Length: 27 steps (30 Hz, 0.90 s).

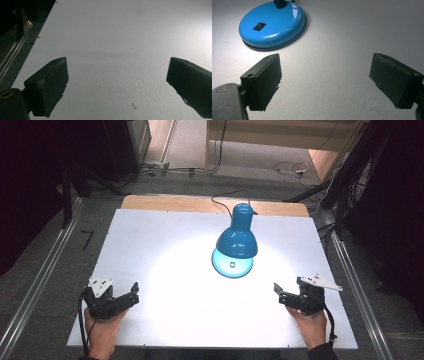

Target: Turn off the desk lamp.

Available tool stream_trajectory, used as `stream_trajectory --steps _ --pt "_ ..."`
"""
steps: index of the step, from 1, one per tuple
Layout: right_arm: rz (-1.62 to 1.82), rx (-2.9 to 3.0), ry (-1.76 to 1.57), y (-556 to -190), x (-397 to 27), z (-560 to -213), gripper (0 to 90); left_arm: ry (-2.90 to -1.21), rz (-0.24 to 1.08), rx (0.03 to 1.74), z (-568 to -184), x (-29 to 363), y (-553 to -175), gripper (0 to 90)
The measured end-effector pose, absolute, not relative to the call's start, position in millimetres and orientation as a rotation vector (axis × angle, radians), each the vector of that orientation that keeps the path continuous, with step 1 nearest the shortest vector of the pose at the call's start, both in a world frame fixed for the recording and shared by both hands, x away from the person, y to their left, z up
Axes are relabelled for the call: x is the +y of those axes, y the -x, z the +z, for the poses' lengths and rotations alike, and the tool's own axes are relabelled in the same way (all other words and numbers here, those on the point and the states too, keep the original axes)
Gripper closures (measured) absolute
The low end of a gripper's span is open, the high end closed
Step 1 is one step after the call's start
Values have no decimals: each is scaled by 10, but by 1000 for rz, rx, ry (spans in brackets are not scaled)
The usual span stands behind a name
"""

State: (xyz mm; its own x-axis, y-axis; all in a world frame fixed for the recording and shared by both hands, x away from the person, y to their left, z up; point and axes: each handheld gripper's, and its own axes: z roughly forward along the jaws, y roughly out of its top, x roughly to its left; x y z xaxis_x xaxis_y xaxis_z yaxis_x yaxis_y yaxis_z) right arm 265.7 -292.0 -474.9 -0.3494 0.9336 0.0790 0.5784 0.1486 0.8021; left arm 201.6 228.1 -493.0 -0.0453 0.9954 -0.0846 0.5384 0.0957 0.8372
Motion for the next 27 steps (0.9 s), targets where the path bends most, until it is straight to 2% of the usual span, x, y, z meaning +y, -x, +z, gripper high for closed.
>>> stream_trajectory --steps 27 --pt "1045 2032 -1401 -2775 -2564 -4733 110 -1544 815 1639 -4910 2198 -1964 44"
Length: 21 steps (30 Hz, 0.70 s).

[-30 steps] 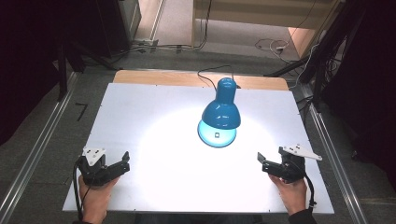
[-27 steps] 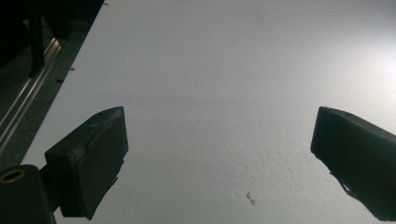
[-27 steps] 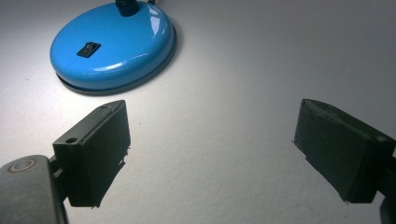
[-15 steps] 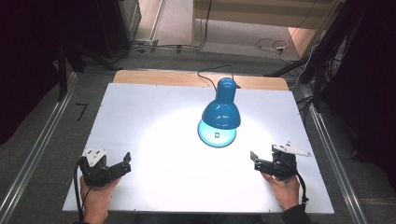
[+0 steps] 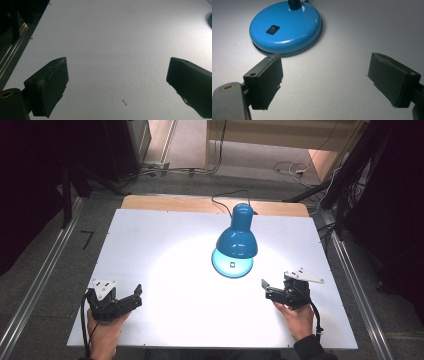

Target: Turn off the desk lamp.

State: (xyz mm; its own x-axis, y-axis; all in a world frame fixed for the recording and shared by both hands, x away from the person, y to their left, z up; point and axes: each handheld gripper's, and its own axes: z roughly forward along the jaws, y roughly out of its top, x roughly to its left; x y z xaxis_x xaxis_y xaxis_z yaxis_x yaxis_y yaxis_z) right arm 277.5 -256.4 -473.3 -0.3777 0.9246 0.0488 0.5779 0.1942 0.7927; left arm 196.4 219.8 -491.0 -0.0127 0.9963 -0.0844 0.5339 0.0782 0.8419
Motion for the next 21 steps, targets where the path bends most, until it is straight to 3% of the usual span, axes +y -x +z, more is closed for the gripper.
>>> stream_trajectory --steps 21 --pt "1056 2053 -1379 -2868 -2335 -4773 128 -1551 812 1640 -4924 2200 -1960 44"
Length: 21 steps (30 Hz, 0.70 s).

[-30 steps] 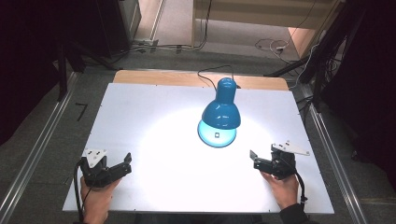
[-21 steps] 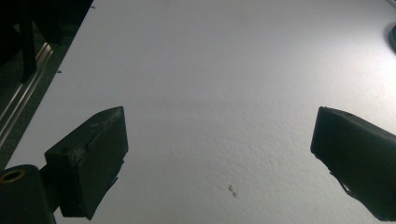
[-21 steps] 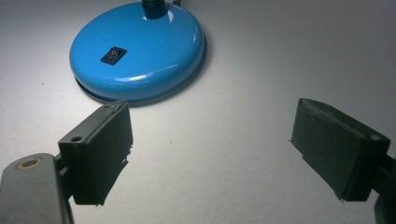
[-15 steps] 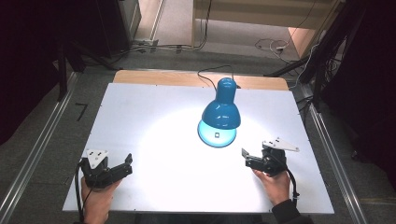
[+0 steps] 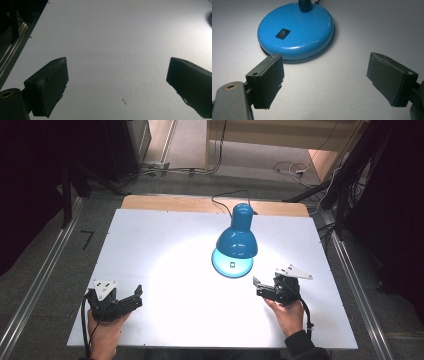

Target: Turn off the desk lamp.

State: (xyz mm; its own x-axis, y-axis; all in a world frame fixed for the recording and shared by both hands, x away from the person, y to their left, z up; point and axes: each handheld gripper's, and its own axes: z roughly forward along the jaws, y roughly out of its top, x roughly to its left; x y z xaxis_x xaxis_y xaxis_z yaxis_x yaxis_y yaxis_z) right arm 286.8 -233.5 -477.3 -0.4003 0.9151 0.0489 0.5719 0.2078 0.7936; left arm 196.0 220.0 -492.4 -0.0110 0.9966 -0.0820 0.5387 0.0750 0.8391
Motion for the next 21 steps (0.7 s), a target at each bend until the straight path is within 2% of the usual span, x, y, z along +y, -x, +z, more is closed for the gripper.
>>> stream_trajectory --steps 11,19,21 --pt "1058 2065 -1364 -2919 -2160 -4799 146 -1542 807 1631 -4921 2205 -1951 44" --pt "1078 2054 -1349 -2957 -2038 -4849 207 -1541 806 1629 -4921 2211 -1950 45" --pt "1082 2057 -1324 -2956 -2008 -4874 250 -1543 807 1630 -4923 2206 -1951 45"
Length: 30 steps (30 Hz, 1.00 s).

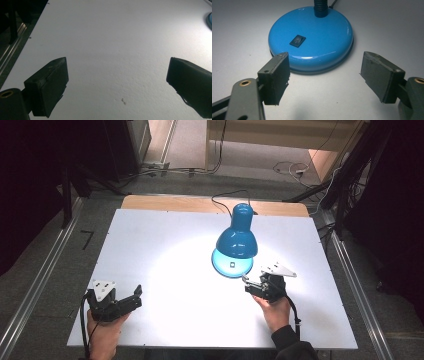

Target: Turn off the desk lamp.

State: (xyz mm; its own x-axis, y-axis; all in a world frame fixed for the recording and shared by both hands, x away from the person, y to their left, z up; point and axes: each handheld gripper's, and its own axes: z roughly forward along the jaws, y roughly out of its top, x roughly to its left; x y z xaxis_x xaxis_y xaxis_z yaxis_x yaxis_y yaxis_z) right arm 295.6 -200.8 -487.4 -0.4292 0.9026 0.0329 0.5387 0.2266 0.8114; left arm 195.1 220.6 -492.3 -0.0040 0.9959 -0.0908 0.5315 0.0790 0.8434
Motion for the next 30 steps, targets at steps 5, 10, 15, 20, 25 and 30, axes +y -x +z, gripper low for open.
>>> stream_trajectory --steps 5,10,15,20,25,30 --pt "1094 2046 -1315 -2958 -1948 -4903 297 -1546 808 1630 -4926 2198 -1952 45" --pt "1099 2044 -1321 -2976 -1874 -4948 316 -1544 809 1631 -4927 2208 -1949 45" --pt "1144 2023 -1309 -2983 -1820 -4981 370 -1547 807 1631 -4929 2202 -1951 47" --pt "1160 2017 -1299 -2992 -1761 -5009 454 -1548 807 1631 -4931 2202 -1952 48" --pt "1188 2005 -1300 -3009 -1728 -5037 637 -1551 806 1630 -4933 2201 -1956 48" --pt "1162 1993 -1311 -3031 -1670 -5062 747 -1554 804 1627 -4935 2197 -1957 49"
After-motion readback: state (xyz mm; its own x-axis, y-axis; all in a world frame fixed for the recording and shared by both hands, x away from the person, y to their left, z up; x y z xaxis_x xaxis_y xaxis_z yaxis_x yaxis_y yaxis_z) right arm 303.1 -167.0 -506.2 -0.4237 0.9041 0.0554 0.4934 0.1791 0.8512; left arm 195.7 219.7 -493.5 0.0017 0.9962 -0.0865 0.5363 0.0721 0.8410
